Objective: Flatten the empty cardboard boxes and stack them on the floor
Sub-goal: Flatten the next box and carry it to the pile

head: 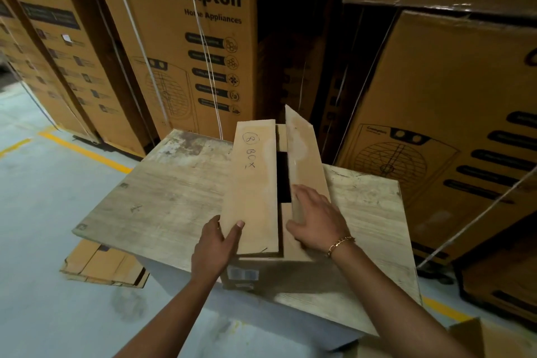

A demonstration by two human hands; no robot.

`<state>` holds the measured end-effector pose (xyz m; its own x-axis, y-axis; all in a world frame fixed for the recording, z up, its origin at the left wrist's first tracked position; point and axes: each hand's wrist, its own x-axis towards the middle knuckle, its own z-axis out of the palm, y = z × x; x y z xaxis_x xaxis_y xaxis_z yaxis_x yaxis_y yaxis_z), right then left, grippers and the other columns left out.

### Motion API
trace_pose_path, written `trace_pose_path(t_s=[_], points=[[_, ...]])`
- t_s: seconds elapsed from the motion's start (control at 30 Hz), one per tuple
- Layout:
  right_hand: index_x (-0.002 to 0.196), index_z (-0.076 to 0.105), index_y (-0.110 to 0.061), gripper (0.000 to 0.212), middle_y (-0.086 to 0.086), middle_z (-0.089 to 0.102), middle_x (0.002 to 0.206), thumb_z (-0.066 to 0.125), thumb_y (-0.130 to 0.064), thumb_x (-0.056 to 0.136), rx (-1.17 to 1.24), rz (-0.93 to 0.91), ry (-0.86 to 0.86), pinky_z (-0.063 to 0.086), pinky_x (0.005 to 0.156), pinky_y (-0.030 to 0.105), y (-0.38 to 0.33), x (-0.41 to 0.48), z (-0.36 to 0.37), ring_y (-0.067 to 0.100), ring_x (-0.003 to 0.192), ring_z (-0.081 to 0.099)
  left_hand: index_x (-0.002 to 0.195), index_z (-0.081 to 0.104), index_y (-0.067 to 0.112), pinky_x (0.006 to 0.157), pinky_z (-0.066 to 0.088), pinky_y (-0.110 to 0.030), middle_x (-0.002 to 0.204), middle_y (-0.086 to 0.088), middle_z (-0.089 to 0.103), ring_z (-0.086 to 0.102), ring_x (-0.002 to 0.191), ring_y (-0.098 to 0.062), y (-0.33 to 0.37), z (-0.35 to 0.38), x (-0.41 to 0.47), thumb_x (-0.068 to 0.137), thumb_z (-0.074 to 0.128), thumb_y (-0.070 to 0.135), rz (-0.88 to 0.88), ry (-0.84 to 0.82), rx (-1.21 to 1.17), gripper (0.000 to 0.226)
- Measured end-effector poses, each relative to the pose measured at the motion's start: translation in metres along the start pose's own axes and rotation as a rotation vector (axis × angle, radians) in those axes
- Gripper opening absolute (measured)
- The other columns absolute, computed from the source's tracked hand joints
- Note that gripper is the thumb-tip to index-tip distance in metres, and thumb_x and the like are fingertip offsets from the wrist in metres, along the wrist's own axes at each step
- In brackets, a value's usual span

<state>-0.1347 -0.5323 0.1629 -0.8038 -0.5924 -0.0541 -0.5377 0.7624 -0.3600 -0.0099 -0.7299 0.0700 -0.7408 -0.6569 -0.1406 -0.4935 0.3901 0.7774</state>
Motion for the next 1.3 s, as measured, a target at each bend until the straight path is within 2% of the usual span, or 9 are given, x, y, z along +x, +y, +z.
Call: trace_pose_path(t_s=[0.1,0.27,0.47,0.77,0.93,1.03,1.1,1.2,1.3], points=[[0.153,0.022,-0.036,0.075,-0.009,0.03,0.157,0.059,-0.036,0.087,0.045,0.008,0.166,0.046,0.102,0.044,0.022,-0.015,-0.042,0.018,0.136,0.04,0.153,0.03,0.027,0.104,0.045,-0.055,0.158,-0.004,0.034,0.041,0.14,-0.03,0.012,-0.001,-0.012,0.084,0.041,0.087,0.123,0.038,0.103,0.092],[0.15,0.037,-0.028,0.064,-0.006,0.019,0.162,0.054,-0.016,0.089,-0.21,0.149,0.182,0.028,0.113,0.043,0.09,-0.037,-0.078,0.02,0.145,0.021,0.158,0.021,0.023,0.111,0.038,-0.057,0.166,-0.005,0.021,0.029,0.148,-0.028,0.029,0.009,-0.029,0.071,0.035,0.099,0.326,0.052,0.42,0.117],[0.152,0.033,-0.023,0.062,-0.002,0.016,0.165,0.036,-0.052,0.097,-0.359,0.326,-0.04,0.013,0.118,0.047,0.137,-0.049,-0.024,0.024,0.15,0.012,0.151,0.037,0.019,0.101,0.047,-0.048,0.153,-0.005,0.043,0.047,0.134,-0.025,0.035,-0.003,-0.039,0.084,0.036,0.089,0.59,0.182,0.617,0.097],[0.158,0.011,-0.016,0.092,0.005,0.005,0.166,0.017,-0.077,0.09,-0.056,0.465,-0.175,0.021,0.117,0.051,0.133,-0.038,0.022,0.031,0.149,0.014,0.143,0.045,0.016,0.077,0.054,-0.043,0.133,-0.007,0.057,0.062,0.11,-0.024,0.028,-0.045,-0.055,0.101,0.05,0.042,0.522,0.535,0.245,0.05],[0.158,0.013,-0.024,0.072,-0.002,0.001,0.166,0.031,-0.059,0.098,-0.136,0.284,-0.106,0.011,0.121,0.045,0.128,-0.029,0.02,0.026,0.152,0.003,0.153,0.033,0.012,0.105,0.035,-0.058,0.154,-0.018,0.032,0.036,0.138,-0.039,0.001,-0.073,-0.043,0.088,0.063,0.002,0.328,0.728,0.375,0.072],[0.157,0.018,-0.03,0.066,-0.007,0.003,0.166,0.038,-0.047,0.097,-0.165,0.189,-0.11,0.009,0.121,0.045,0.119,-0.015,0.017,0.019,0.152,0.002,0.14,0.053,0.016,0.109,0.021,-0.055,0.156,-0.015,0.036,0.024,0.146,-0.042,-0.026,-0.082,-0.028,0.071,0.063,0.002,0.268,0.601,0.699,0.071],[0.156,0.022,-0.033,0.064,-0.009,0.005,0.166,0.039,-0.047,0.096,-0.148,0.184,-0.133,0.007,0.121,0.047,0.115,-0.002,0.016,0.018,0.152,0.002,0.129,0.064,0.014,0.109,0.027,-0.059,0.145,-0.015,0.053,0.037,0.141,-0.042,-0.045,-0.081,-0.014,0.074,0.061,0.009,0.271,0.415,0.84,0.056],[0.153,0.029,-0.037,0.06,-0.01,0.007,0.166,0.035,-0.055,0.096,-0.118,0.198,-0.146,0.007,0.12,0.051,0.108,0.019,0.015,0.018,0.152,0.003,0.141,0.058,0.015,0.104,0.044,-0.052,0.148,-0.013,0.052,0.052,0.131,-0.037,-0.05,-0.069,0.002,0.099,0.044,0.025,0.117,0.095,0.588,0.046],[0.143,0.046,-0.037,0.058,-0.012,0.014,0.164,0.03,-0.065,0.095,-0.078,0.226,-0.15,0.011,0.117,0.054,0.101,0.04,0.015,0.019,0.151,0.009,0.142,0.055,0.014,0.103,0.044,-0.043,0.143,-0.013,0.056,0.057,0.124,-0.032,-0.043,-0.048,0.008,0.094,0.036,0.047,-0.071,-0.094,0.235,0.06]])
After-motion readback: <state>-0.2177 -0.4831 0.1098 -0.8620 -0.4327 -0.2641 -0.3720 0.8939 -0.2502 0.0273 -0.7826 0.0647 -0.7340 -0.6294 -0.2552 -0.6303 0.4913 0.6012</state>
